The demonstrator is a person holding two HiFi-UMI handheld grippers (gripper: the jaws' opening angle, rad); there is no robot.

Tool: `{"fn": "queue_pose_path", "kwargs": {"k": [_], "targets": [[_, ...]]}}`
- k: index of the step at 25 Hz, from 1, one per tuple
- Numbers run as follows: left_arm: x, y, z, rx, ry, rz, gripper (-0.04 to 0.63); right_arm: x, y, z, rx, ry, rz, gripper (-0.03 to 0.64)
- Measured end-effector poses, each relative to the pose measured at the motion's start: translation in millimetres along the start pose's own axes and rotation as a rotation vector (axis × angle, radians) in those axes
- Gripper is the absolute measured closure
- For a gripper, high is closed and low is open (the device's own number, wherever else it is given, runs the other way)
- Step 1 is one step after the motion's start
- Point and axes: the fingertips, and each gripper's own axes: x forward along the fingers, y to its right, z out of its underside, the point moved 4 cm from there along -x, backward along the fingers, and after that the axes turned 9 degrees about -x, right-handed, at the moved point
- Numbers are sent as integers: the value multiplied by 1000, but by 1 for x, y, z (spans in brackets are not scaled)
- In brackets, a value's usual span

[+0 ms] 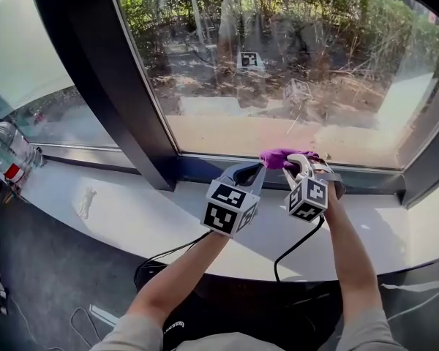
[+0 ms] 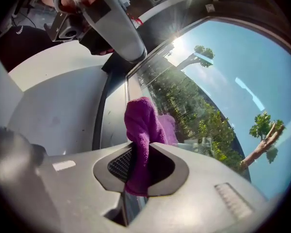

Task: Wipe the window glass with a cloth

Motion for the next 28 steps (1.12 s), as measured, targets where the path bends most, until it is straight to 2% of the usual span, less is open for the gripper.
{"fn": "queue_pose_path", "kwargs": {"k": [7,11,15,17,25,28], "targets": [[4,16,9,33,-34,46,595,17,-27,15,45,-55,-147,538],[6,16,-3,71,-24,53,595,-7,-4,-1,50,-32,-106,537],[4,20,-48,197,45,18,595,-47,44,-17,1,41,43,537],[1,26,-76,237,98,17,595,-71,74,-25,-35,69,127,537],[-32,67,-190,277,315,79,595,-186,197,-55,-152,88,500,537],[-43,80,-223,294,363,85,595,-221,242,-62,-161,87,633,537]]}}
